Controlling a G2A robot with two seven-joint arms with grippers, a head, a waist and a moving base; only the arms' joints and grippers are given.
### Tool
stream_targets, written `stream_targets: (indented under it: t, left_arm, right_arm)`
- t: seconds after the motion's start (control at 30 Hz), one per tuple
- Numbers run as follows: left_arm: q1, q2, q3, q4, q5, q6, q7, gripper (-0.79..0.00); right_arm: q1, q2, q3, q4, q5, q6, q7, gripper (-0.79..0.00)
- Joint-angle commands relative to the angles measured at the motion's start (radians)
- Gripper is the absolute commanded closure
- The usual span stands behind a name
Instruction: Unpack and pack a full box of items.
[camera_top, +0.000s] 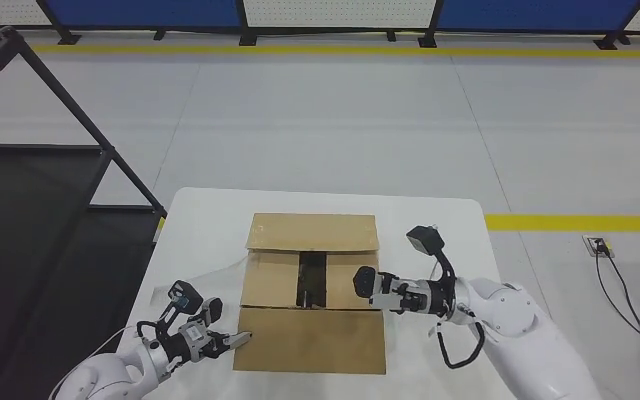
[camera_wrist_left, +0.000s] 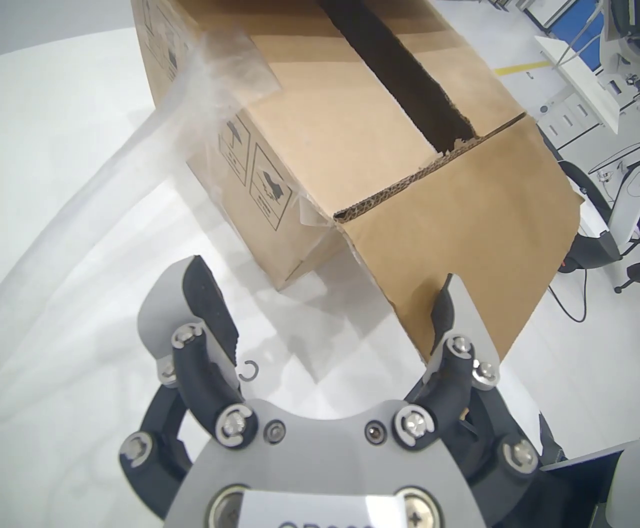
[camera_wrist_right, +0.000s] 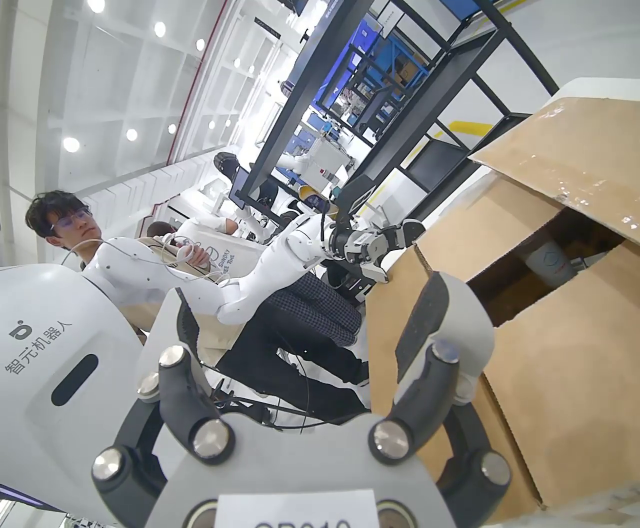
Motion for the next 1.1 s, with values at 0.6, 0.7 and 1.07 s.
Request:
stream_targets:
  t: [0.6, 0.7, 1.07]
  left_arm:
    - [0.007, 0.005, 0.028, 0.017, 0.095, 0.002, 0.126, -0.785]
    - [0.002, 0.006, 0.033, 0.020, 0.103, 0.008, 0.133, -0.785]
    - [0.005, 0.010, 0.047, 0.019, 0.104, 0.032, 0.151, -0.785]
  right_arm:
    - [0.102, -0.037, -0.039, 0.267, 0.154, 0.416, -0.083, -0.785]
    - [0.120, -0.044, -0.046, 0.298, 0.158, 0.429, -0.091, -0.785]
    - [0.229, -0.089, -0.100, 0.399, 0.143, 0.378, -0.168, -0.785]
